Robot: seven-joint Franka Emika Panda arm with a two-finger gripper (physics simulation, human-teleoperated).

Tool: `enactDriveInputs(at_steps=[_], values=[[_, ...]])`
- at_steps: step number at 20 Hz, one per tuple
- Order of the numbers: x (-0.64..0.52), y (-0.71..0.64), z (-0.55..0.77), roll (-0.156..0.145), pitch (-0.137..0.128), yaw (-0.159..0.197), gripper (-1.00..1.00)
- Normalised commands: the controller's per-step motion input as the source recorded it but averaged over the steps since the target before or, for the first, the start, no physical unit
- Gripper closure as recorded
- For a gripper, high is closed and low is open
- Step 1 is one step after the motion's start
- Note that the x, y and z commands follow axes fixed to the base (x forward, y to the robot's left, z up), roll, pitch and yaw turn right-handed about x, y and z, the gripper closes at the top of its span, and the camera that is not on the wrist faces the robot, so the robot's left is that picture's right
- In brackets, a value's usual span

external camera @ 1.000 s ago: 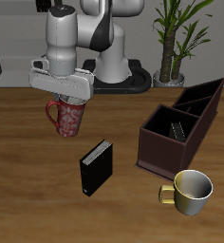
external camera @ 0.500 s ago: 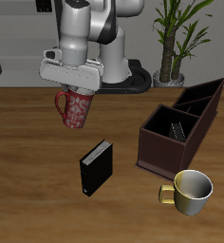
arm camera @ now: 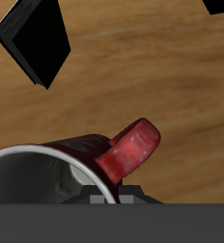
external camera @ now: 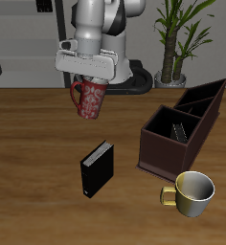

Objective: Place the yellow book into the left desk caddy's right compartment and place the red mug into the left desk caddy's left compartment

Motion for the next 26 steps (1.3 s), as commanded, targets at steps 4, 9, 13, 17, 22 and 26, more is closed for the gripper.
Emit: enactDriveInputs(at_steps=[4, 9, 13, 17, 22, 26], values=[[-0.38, 0.56, 0.02, 0.062, 0.02, 0.043, 1.0], [-0.25, 0.37, 0.02, 0.172, 0.051, -0.037, 1.0], [-0.23, 0.32, 0.06, 0.058, -0.008, 0.026, 1.0], [-0.17, 0.26, -0.02, 0.046, 0.004, -0.012, 1.0], [-0.14, 0.25, -0.08, 0.035, 0.029, -0.012, 1.0], [-0.22, 0.1, -0.03, 0.003, 0.0, -0.021, 1.0]])
